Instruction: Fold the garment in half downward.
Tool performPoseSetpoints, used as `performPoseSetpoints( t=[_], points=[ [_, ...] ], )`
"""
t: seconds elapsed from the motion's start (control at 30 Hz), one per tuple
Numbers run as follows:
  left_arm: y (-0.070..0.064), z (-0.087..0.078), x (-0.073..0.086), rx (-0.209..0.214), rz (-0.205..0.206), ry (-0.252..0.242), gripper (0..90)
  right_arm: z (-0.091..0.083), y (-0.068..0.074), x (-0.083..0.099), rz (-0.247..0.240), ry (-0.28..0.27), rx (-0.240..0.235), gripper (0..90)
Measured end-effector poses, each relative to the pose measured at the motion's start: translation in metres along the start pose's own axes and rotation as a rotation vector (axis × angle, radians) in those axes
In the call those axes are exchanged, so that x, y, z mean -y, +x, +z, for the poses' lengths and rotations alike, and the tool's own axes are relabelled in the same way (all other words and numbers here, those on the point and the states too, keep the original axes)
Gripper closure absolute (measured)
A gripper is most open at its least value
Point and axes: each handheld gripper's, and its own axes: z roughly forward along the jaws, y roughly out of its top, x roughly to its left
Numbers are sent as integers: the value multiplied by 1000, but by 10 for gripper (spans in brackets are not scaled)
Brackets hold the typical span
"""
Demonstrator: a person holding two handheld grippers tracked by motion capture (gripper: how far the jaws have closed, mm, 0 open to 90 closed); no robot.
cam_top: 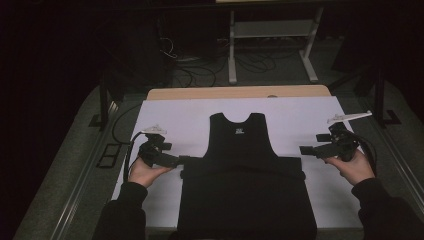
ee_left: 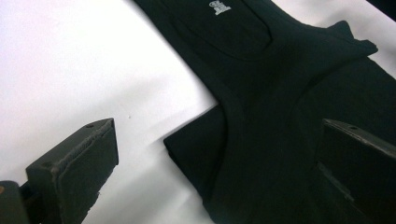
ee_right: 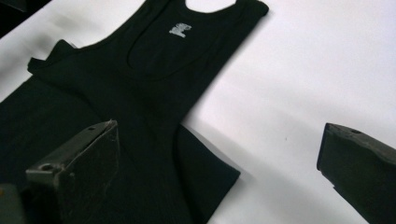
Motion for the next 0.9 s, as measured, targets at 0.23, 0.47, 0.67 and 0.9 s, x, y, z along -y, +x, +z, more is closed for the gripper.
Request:
performPoseSetpoints(
  t=[0.23,0.47,0.67,0.9],
  points=[
    [-2,2,-10,-2,19,5,0,3,1,-11,-2,-3,-17,0],
    [-3,3,-20,10,36,4,0,4,3,-21,-9,-11,-36,0],
    [-2,5,-29,8,39,2,0,6,6,-29,-23,-14,-39,0],
    [-2,7,-37,10,52,8,0,10,6,-38,-31,-10,-37,0]
  ],
)
